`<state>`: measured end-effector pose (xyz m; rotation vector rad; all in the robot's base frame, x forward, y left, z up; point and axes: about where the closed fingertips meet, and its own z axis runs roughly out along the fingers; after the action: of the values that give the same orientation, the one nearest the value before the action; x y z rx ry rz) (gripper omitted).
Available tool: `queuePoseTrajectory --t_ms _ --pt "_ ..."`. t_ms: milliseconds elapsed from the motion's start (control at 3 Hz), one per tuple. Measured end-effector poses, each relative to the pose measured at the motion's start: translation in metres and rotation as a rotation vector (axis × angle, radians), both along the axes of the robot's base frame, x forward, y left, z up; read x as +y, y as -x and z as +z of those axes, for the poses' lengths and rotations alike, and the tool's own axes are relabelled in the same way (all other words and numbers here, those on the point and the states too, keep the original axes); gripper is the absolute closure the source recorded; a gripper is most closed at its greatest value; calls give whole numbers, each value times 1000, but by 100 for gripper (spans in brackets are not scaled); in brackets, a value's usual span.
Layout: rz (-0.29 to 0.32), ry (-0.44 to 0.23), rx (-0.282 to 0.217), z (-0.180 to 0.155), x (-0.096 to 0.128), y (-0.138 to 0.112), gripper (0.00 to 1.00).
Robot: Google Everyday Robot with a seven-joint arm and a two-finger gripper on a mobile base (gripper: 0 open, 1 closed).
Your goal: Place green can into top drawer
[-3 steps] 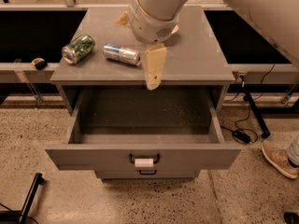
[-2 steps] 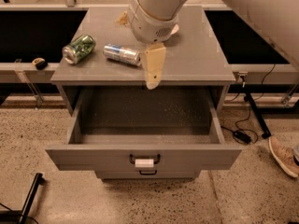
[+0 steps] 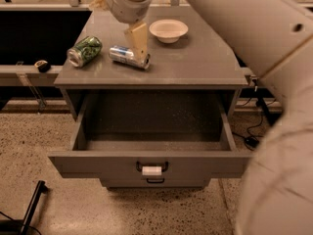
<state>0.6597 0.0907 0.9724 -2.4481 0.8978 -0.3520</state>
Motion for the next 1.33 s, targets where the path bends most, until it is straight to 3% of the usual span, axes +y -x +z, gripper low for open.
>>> queuePoseTrajectory --t_ms 333,667,1000,1333 --pt "79 65 -114 -2 35 -49 0" --pt "80 88 -167 -20 46 -91 0" --pt "100 44 -163 -31 66 -110 0" --pt "130 9 -135 -40 93 -117 19"
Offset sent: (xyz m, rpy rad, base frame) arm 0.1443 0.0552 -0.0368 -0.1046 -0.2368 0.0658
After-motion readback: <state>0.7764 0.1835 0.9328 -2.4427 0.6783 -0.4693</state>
